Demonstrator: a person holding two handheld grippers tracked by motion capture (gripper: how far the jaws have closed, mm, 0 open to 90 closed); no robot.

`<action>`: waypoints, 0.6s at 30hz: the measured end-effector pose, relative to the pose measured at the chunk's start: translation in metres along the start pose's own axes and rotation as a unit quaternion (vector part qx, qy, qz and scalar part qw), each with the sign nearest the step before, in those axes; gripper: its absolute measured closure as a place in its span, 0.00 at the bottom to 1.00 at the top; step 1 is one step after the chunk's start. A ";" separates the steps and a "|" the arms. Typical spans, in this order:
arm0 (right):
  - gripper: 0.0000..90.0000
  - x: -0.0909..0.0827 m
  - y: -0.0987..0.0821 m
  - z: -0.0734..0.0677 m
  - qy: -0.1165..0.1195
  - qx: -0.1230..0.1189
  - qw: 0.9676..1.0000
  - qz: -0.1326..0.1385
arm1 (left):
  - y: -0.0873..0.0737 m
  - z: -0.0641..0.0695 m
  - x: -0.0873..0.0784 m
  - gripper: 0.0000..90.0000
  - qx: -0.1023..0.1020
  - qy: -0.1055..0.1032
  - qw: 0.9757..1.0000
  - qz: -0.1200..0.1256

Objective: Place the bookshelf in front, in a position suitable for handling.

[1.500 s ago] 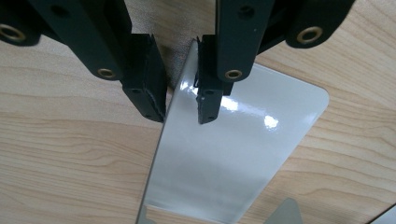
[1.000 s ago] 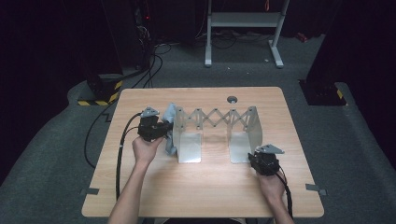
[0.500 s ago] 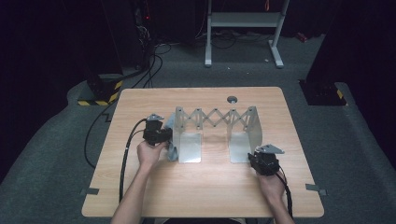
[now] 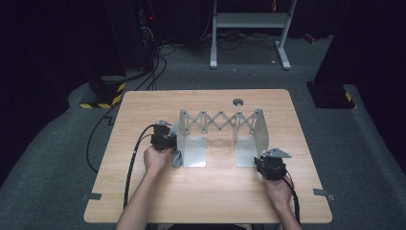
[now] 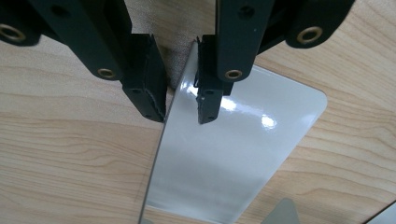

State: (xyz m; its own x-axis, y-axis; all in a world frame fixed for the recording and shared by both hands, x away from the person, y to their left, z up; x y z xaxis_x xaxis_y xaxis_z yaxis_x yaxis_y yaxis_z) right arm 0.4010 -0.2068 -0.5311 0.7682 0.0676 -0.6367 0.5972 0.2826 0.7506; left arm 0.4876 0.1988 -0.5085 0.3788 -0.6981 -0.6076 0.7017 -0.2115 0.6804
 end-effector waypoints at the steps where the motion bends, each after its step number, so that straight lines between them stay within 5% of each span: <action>1: 0.81 0.000 0.000 0.000 0.000 0.000 1.000 0.001 | 0.001 0.001 -0.003 0.88 0.000 -0.003 1.000 0.006; 6: 0.81 0.000 0.000 0.000 -0.001 -0.001 1.000 0.001 | 0.010 0.009 -0.022 0.88 0.011 -0.019 0.999 0.045; 18: 0.81 0.000 0.000 0.000 0.001 -0.001 1.000 0.001 | 0.043 0.041 -0.064 0.88 0.078 -0.012 0.993 0.092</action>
State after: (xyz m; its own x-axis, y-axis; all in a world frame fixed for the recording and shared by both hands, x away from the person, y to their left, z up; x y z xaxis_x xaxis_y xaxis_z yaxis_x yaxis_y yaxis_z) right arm 0.4010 -0.2066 -0.5312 0.7691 0.0696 -0.6353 0.5951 0.2845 0.7516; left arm 0.4689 0.2066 -0.4233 0.4757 -0.7510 -0.4579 0.5197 -0.1800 0.8352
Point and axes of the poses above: each handheld gripper's, and its own axes: x roughly forward along the jaws, y roughly out of its top, z roughly to its right, the point moved 1 cm from there along x, roughly forward along the jaws, and after that the axes turned 14 degrees about -y, right-handed, at the moved point
